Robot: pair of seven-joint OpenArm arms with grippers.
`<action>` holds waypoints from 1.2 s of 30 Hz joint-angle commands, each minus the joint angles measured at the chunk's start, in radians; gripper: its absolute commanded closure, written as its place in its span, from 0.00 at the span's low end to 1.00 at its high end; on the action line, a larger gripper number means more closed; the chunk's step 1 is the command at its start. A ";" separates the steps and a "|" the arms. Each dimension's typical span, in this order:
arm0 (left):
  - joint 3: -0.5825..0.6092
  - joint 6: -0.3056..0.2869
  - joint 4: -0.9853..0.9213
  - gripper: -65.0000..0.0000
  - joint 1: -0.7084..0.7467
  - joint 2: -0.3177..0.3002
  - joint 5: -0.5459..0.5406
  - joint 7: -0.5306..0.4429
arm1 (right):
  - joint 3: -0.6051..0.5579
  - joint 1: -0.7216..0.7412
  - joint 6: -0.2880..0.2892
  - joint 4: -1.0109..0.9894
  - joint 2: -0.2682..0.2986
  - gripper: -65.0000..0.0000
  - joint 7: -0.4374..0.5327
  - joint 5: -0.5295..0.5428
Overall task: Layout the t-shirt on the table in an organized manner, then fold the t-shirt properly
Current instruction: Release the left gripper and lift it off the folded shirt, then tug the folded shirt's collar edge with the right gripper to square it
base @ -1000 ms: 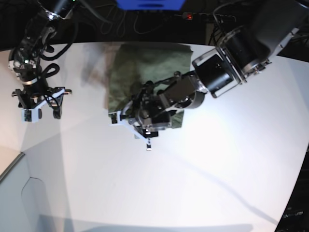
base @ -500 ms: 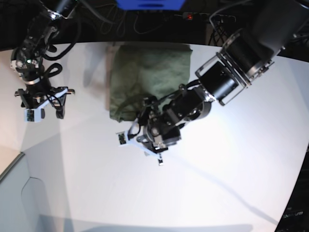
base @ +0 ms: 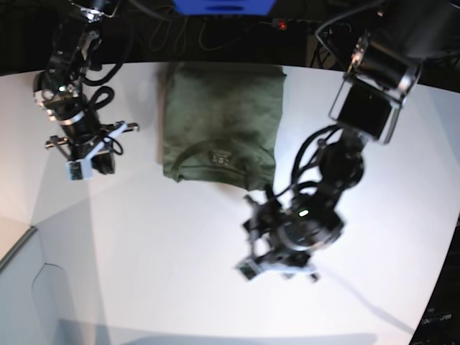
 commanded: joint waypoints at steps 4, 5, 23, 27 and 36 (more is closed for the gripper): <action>-0.257 -0.007 0.203 0.65 0.101 -0.001 0.002 0.076 | -0.121 -0.054 0.002 0.117 0.009 1.00 0.031 0.019; -0.322 -0.007 0.249 0.72 0.139 -0.001 -0.001 0.091 | -0.156 -0.077 0.002 0.145 0.009 1.00 0.031 0.019; -0.828 -0.008 0.379 1.00 0.575 0.037 -0.006 0.101 | -0.438 -0.349 0.037 0.172 0.036 1.00 0.031 0.013; -0.831 -0.008 0.381 1.00 0.617 0.044 -0.006 0.101 | -0.466 -0.337 0.037 0.100 0.075 1.00 0.031 0.013; -0.826 -0.010 0.413 1.00 0.716 0.063 -0.006 0.101 | -0.452 -0.242 0.037 -0.026 0.098 1.00 0.054 0.011</action>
